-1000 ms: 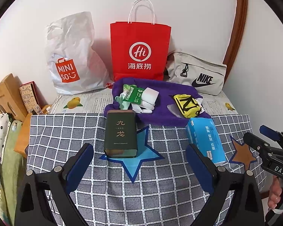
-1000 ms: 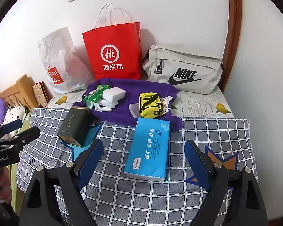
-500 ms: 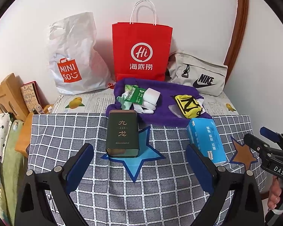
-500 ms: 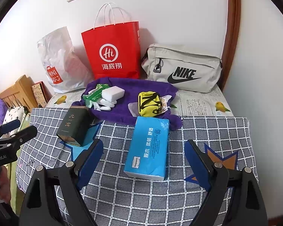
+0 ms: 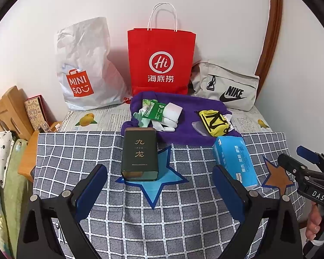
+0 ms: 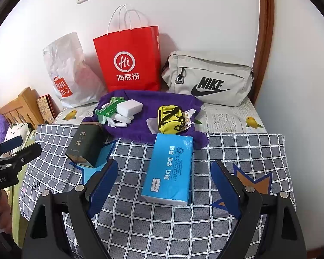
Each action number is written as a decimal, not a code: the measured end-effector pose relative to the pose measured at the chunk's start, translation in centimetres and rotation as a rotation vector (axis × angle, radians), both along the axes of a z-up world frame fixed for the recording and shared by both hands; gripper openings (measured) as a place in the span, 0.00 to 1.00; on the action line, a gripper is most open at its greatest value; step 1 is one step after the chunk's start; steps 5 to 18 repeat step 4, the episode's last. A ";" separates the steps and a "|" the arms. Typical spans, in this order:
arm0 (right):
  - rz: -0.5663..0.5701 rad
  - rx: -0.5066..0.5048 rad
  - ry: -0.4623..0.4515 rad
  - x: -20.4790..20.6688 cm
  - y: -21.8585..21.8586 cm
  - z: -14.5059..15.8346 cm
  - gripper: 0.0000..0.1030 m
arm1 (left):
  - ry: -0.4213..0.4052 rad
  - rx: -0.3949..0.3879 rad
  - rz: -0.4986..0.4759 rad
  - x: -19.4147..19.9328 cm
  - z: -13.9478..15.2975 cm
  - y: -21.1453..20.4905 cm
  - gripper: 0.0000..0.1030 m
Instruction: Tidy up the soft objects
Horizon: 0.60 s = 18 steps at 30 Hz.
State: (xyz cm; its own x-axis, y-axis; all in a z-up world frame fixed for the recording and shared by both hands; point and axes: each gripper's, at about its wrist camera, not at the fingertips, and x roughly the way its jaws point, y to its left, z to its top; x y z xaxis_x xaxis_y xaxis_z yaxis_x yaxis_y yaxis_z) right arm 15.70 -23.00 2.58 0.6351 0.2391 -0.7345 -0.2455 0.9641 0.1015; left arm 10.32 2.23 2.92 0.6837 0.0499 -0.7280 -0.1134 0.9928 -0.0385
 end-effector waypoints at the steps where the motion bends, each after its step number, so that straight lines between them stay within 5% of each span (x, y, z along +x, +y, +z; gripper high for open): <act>1: 0.001 0.001 -0.001 0.0 0.0 0.0 0.85 | -0.004 0.000 -0.003 0.0 0.1 0.0 0.96; 18: 0.004 0.002 -0.003 0.0 0.0 -0.1 0.85 | -0.014 0.002 -0.013 0.0 0.2 -0.3 0.96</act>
